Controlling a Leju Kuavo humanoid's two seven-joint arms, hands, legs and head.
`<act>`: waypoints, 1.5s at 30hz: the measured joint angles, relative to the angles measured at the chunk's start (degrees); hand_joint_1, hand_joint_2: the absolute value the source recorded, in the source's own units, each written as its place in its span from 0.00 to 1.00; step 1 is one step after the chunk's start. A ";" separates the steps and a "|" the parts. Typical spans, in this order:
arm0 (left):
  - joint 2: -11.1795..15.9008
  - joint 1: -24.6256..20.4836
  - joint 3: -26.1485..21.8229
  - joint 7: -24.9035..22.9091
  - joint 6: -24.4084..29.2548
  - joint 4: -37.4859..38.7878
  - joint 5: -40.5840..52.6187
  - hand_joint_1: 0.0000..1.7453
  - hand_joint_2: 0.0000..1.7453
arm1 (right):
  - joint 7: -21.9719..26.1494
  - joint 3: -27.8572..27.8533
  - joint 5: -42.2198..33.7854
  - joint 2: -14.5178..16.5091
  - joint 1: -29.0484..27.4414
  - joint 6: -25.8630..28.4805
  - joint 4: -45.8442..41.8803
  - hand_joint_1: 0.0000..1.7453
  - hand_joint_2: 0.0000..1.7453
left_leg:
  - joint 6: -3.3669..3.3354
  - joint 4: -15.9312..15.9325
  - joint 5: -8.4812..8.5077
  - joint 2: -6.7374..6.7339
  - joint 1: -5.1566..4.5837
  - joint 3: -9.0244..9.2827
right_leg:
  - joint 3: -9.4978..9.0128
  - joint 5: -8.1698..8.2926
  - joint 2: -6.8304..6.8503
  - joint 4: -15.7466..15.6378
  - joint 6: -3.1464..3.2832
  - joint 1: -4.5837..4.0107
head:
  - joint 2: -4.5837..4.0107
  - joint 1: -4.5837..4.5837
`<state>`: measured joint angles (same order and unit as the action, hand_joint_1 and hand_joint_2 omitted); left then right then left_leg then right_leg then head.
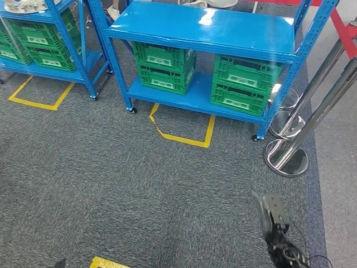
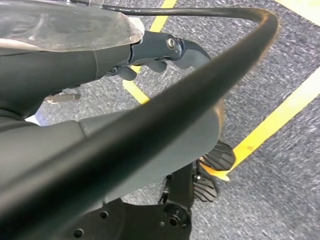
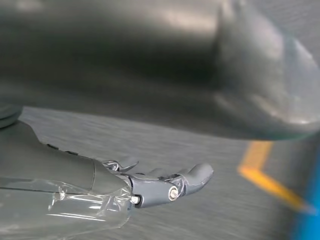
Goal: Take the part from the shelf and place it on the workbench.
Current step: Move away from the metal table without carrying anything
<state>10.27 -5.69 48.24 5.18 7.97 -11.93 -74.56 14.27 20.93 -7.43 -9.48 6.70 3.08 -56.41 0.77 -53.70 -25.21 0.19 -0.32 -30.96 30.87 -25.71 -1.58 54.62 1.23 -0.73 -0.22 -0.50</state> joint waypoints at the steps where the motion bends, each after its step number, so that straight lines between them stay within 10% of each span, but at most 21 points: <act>1: 0.00 0.06 -0.03 0.21 -0.03 0.00 -0.19 0.00 0.00 | -0.52 0.04 -0.98 -0.10 -0.17 -1.62 6.31 0.00 0.00 | -0.02 0.00 -0.02 0.05 0.00 0.00 | 0.00 -0.03 0.03 0.00 -0.04 0.00 | 0.00 0.03; 10: 0.00 0.12 -0.18 0.74 -0.06 0.00 -0.44 0.00 0.00 | -1.14 0.14 -2.56 -0.21 -0.40 -3.81 27.60 0.00 0.00 | -0.08 0.02 -0.10 0.01 0.01 0.01 | 0.00 -0.14 -0.03 0.01 -0.09 0.00 | 0.00 -0.04; 30: 0.02 0.11 -0.70 0.87 -0.06 0.00 -0.43 0.00 0.00 | -2.40 0.60 -2.72 0.37 0.65 -3.55 38.34 0.00 0.00 | -0.14 -0.05 -0.14 0.01 -0.03 0.06 | -0.08 -0.12 -0.03 -0.05 -0.13 0.06 | 0.00 0.03; 36: 0.09 0.04 -0.71 1.11 -0.13 0.00 -0.26 0.00 0.00 | -2.41 0.62 -2.91 0.63 0.65 -3.36 39.14 0.00 0.00 | -1.68 1.88 0.49 -0.47 0.26 1.34 | 0.36 -1.27 0.17 1.30 -1.31 0.08 | 0.00 -0.05; 41: 0.10 0.13 -0.74 1.16 -0.17 0.01 -0.26 0.00 0.00 | -2.43 0.65 -2.92 0.76 0.45 -3.27 39.68 0.00 0.00 | -1.59 2.56 0.58 -0.46 0.61 2.24 | 7.29 -7.57 0.90 16.36 -2.91 1.71 | 0.00 1.01; 45: 0.21 0.19 -0.75 1.16 -0.25 0.02 -0.25 0.00 0.00 | -2.43 0.74 -3.09 1.00 0.31 -3.10 39.99 0.00 0.00 | 0.16 1.18 -0.44 0.71 1.37 2.34 | 0.74 -1.68 -0.29 3.80 -4.53 3.30 | 0.00 1.39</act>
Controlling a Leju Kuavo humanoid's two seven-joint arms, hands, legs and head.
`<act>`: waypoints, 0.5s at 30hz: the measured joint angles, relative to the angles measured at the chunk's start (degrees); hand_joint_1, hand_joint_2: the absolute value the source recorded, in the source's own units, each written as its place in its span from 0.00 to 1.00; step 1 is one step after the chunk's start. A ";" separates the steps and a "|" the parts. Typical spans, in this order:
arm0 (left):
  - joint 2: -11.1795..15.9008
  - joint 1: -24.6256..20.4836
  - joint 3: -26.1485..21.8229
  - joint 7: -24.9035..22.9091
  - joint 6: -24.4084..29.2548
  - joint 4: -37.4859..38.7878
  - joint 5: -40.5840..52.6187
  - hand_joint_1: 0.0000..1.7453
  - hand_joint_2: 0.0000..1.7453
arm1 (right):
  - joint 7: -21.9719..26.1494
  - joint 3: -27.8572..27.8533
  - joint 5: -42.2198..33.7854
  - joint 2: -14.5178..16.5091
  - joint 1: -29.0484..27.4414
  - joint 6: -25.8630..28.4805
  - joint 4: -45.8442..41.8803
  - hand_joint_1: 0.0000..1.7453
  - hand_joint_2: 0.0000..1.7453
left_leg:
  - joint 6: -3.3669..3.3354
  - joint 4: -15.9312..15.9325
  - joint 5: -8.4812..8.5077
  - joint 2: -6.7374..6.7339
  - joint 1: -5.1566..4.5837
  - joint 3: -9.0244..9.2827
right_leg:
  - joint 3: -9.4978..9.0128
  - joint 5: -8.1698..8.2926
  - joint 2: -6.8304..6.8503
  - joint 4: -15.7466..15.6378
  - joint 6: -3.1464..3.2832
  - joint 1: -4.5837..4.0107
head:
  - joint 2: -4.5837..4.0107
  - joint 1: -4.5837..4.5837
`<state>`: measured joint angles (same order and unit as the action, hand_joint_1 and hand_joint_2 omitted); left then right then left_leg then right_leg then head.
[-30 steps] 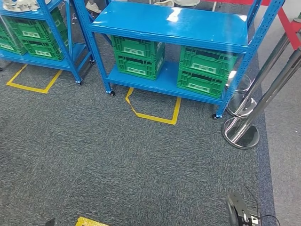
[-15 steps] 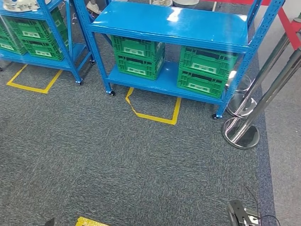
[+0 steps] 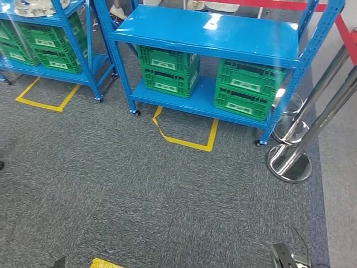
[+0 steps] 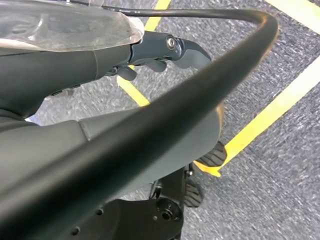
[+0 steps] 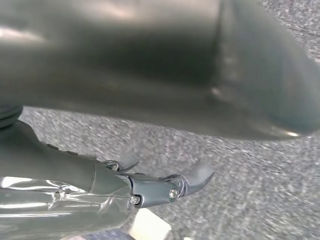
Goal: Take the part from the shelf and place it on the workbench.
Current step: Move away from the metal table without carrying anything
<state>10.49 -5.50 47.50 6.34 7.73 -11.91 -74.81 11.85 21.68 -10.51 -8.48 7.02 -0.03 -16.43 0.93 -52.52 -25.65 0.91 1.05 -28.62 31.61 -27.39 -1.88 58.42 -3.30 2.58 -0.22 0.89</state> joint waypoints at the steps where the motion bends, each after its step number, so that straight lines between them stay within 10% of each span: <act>1: 0.10 -0.05 0.00 0.00 -0.01 0.01 0.01 0.00 0.00 | 0.00 0.04 -0.07 0.13 0.02 0.04 0.09 0.00 0.00 | 0.55 -0.47 -0.22 0.33 0.03 -0.19 | -1.29 0.41 -0.51 -2.15 0.11 0.04 | 0.00 0.13; 6: 0.25 -0.03 0.00 -0.09 -0.01 0.02 0.01 0.00 0.00 | 0.01 0.16 -0.17 0.41 0.11 0.19 0.47 0.00 0.00 | 2.20 -2.52 -1.15 0.91 0.55 -1.49 | -1.81 0.29 0.49 -2.56 2.59 -0.78 | 0.00 -0.97; 11: 0.21 -0.04 0.00 -0.25 0.01 0.02 0.00 0.00 0.00 | 0.00 0.19 -0.22 0.41 0.25 0.27 0.58 0.00 0.00 | 2.08 -19.79 -8.31 -0.33 0.42 -10.51 | -1.57 0.20 3.01 -2.69 3.77 -1.60 | 0.00 -2.81; 15: 0.23 0.11 -0.01 -0.37 0.09 0.02 0.07 0.00 0.00 | 0.01 0.21 -0.33 0.42 0.36 0.29 0.64 0.00 0.00 | 1.05 -8.32 -1.83 -2.27 -0.13 -5.26 | -1.97 -0.12 4.91 -2.66 3.77 -2.06 | 0.00 -3.35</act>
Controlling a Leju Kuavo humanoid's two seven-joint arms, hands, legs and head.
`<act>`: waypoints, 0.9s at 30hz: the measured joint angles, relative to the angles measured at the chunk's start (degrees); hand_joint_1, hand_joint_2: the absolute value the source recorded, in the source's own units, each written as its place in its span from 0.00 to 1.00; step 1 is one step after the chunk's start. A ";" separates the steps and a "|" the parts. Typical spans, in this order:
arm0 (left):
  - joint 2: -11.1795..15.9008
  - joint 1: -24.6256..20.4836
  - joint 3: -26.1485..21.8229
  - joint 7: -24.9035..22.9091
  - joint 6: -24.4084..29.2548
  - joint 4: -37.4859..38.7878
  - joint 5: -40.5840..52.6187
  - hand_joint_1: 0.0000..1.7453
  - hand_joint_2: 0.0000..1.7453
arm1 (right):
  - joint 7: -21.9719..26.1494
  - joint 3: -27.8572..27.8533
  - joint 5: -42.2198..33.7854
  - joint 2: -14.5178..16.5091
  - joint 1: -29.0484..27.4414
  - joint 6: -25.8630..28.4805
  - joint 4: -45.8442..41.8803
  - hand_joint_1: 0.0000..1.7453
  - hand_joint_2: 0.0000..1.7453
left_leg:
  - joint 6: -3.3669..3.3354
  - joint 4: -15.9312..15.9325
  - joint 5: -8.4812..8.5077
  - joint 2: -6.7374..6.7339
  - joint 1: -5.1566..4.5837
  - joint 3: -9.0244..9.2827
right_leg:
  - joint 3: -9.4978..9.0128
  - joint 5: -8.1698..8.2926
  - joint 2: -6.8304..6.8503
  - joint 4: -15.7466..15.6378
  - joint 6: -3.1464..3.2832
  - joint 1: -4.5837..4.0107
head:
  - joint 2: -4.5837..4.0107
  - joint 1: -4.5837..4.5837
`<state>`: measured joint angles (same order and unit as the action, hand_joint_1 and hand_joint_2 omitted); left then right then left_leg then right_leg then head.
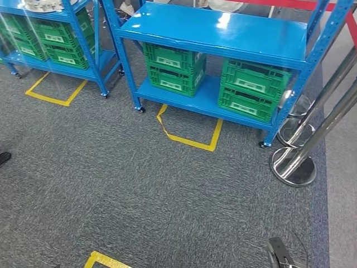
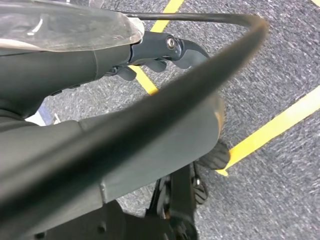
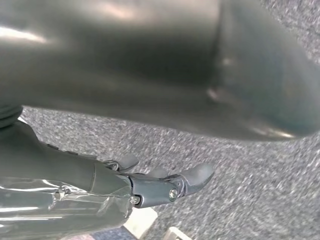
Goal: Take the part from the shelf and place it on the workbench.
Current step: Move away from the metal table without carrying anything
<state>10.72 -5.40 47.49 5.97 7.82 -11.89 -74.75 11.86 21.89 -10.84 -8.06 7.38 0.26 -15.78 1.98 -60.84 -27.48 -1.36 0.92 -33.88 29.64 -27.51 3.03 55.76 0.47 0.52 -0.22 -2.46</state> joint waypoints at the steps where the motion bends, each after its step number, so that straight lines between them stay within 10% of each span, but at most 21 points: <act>1: 0.01 -0.10 0.00 0.00 0.03 0.00 0.01 0.00 0.00 | 0.00 0.01 -0.02 0.01 0.02 0.00 0.00 0.00 0.00 | -0.25 3.43 1.17 -0.77 -0.27 1.61 | -0.10 -0.16 0.41 0.01 -0.20 -0.09 | 0.00 -0.11; 6: 0.04 -0.04 0.00 -0.02 0.11 0.01 -0.01 0.00 0.00 | 0.02 0.08 -0.11 0.06 0.27 0.03 0.01 0.00 0.00 | -1.49 6.35 1.85 0.35 -0.71 2.79 | -0.32 -1.37 0.95 0.65 -1.72 0.11 | 0.00 0.33; 10: 0.03 -0.06 -0.02 -0.04 0.23 0.02 -0.02 0.00 0.00 | -0.02 0.23 -0.11 0.06 0.10 0.10 0.11 0.00 0.00 | -2.36 6.65 1.97 2.10 -0.70 3.10 | 5.68 -8.02 -2.64 13.84 -2.30 0.22 | 0.00 1.63; 12: 0.03 0.00 -0.03 -0.05 0.24 0.01 -0.02 0.00 0.00 | -0.02 0.39 -0.11 0.06 -0.09 0.11 0.23 0.00 0.00 | -2.48 6.61 1.88 3.44 -0.93 3.26 | 7.65 -8.25 -2.89 17.40 -2.16 0.18 | 0.00 2.17; 16: -0.15 -0.03 -0.03 -0.08 0.25 0.01 -0.03 0.00 0.00 | -0.02 0.56 -0.11 0.04 -0.12 0.17 0.38 0.00 0.00 | -2.32 6.57 1.60 6.20 -1.01 3.86 | 1.82 -0.43 -6.66 3.70 -0.96 0.01 | 0.00 2.90; 18: -0.28 -0.14 -0.04 -0.11 0.25 0.00 -0.04 0.00 0.00 | 0.00 0.61 -0.11 0.02 -0.09 0.21 0.53 0.00 0.00 | -1.86 6.52 1.66 7.39 -0.73 3.49 | 0.09 0.22 -8.56 0.10 -0.52 -0.12 | 0.00 3.09; 20: -0.29 -0.06 -0.04 -0.18 0.27 0.00 -0.06 0.00 0.00 | 0.01 0.67 -0.22 0.02 0.03 0.25 0.61 0.00 0.00 | -1.12 6.68 1.96 8.48 -0.47 3.07 | -0.44 0.25 -7.71 -0.68 -0.18 -0.22 | 0.00 3.27; 23: -0.34 -0.05 -0.04 -0.24 0.31 0.00 -0.09 0.00 0.00 | 0.08 0.71 -0.80 0.04 0.27 0.34 0.64 0.00 0.00 | -0.24 3.31 -0.09 5.76 -0.52 1.34 | -1.38 1.06 -5.96 -2.46 0.68 0.14 | 0.00 2.73; 27: -0.40 -0.46 -0.04 -0.25 0.31 0.00 -0.07 0.00 0.00 | 0.05 0.72 -1.14 0.04 0.24 0.35 0.80 0.00 0.00 | 0.84 -9.59 -4.79 2.10 -0.01 -5.80 | -1.57 1.05 -3.86 -2.88 0.91 0.07 | 0.00 1.71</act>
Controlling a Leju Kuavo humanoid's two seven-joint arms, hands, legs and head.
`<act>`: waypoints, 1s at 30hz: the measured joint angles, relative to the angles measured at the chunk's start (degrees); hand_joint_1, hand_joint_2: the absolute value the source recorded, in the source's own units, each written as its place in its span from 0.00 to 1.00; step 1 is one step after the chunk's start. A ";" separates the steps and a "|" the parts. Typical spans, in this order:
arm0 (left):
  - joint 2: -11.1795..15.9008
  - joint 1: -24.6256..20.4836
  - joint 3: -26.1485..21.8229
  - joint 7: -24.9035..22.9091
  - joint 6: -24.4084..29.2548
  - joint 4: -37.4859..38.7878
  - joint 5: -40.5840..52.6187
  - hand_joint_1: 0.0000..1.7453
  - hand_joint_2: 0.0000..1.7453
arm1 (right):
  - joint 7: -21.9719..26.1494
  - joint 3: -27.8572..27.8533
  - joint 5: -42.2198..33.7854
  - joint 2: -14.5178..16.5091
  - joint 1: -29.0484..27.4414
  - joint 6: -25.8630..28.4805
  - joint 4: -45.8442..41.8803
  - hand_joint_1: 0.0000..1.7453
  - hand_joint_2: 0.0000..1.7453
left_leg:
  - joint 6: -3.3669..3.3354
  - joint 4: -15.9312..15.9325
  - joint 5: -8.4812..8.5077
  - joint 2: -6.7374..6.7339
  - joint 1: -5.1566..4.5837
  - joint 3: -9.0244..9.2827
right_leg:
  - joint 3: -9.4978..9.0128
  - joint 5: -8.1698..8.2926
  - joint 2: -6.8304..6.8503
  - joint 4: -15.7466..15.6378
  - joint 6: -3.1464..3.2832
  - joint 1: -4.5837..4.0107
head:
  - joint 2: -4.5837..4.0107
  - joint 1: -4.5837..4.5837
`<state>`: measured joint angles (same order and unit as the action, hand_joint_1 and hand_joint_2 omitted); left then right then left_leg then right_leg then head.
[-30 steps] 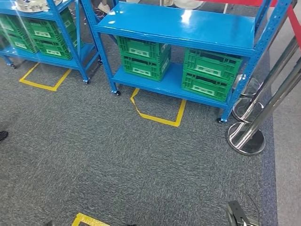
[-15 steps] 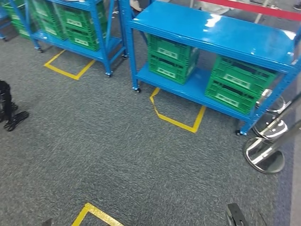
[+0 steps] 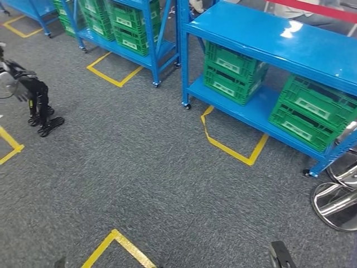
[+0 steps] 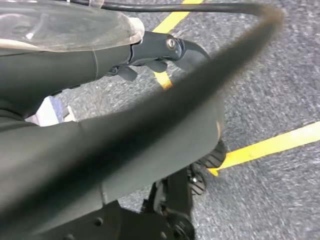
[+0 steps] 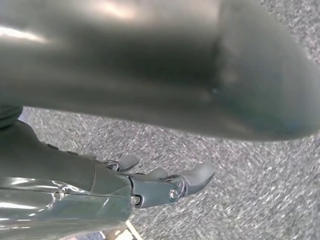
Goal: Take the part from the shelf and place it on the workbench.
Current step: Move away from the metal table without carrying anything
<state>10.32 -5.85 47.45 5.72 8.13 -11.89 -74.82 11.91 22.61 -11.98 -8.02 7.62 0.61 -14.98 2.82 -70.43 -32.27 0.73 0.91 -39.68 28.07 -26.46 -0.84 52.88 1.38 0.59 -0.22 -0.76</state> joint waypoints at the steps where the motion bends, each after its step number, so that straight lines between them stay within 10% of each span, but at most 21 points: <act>1: -0.02 0.06 0.00 -0.01 0.00 0.00 0.00 0.00 0.00 | 0.00 0.01 -0.02 0.00 0.01 0.00 0.03 0.00 0.00 | 0.20 0.20 0.88 -0.16 0.17 -0.12 | -0.06 -0.10 0.33 0.01 -0.07 0.02 | 0.00 -0.15; 5: 0.10 0.08 0.00 -0.01 0.02 0.01 0.01 0.00 0.00 | 0.02 0.03 -0.02 -0.01 0.12 0.00 0.03 0.00 0.00 | 0.06 14.66 7.72 -0.59 0.37 7.03 | -0.45 -0.87 0.97 0.36 -1.05 0.00 | 0.00 -0.88; 10: 0.11 0.13 -0.01 -0.01 0.03 0.00 0.04 0.00 0.00 | 0.05 0.05 -0.02 0.00 0.24 0.00 0.03 0.00 0.00 | -2.13 17.06 7.78 -0.55 -0.11 8.50 | -0.43 -2.24 1.10 1.36 -2.62 0.32 | 0.00 -0.22; 14: 0.13 0.14 -0.02 -0.01 0.15 0.01 0.04 0.00 0.00 | 0.04 0.07 -0.03 0.00 0.10 0.00 0.05 0.00 0.00 | -3.38 17.27 7.30 -0.63 -0.33 9.30 | 6.36 -8.85 0.99 15.62 -2.99 0.53 | 0.00 1.05; 16: 0.13 0.20 -0.02 -0.01 0.26 0.01 0.04 0.00 0.00 | 0.02 0.11 -0.04 0.00 -0.01 0.00 0.09 0.00 0.00 | -3.54 17.25 6.93 -0.52 -0.58 9.77 | 8.79 -9.10 0.99 19.52 -2.92 0.51 | 0.00 1.51; 21: -0.01 0.24 -0.02 -0.03 0.37 0.00 0.05 0.00 0.00 | 0.07 0.14 -0.19 0.00 0.11 0.05 0.14 0.00 0.00 | -2.85 17.07 5.61 -0.21 -0.90 11.40 | 2.26 -0.20 0.90 3.63 -1.66 -0.07 | 0.00 2.48; 26: 0.01 0.23 -0.02 -0.03 0.37 0.01 0.10 0.00 0.00 | 0.10 0.15 -0.33 0.00 -0.05 0.09 0.20 0.00 0.00 | -1.53 15.69 4.44 -0.27 -0.93 10.81 | 1.07 -0.40 0.88 1.50 -0.98 -0.08 | 0.00 1.97; 30: 0.03 0.15 -0.02 -0.01 0.37 0.00 0.19 0.00 0.00 | 0.14 0.22 -0.39 0.00 0.12 0.09 0.21 0.00 0.00 | -0.78 1.71 -1.02 -0.36 -0.68 3.24 | 0.53 -0.64 1.03 1.10 -0.49 -0.07 | 0.00 0.60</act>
<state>10.35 -5.70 47.43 5.70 8.50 -11.89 -74.63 12.05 22.83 -12.37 -8.02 7.73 0.70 -14.77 2.04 -68.72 -33.29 0.37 0.23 -36.45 28.60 -27.10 0.19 53.98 0.90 0.52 -0.22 -0.15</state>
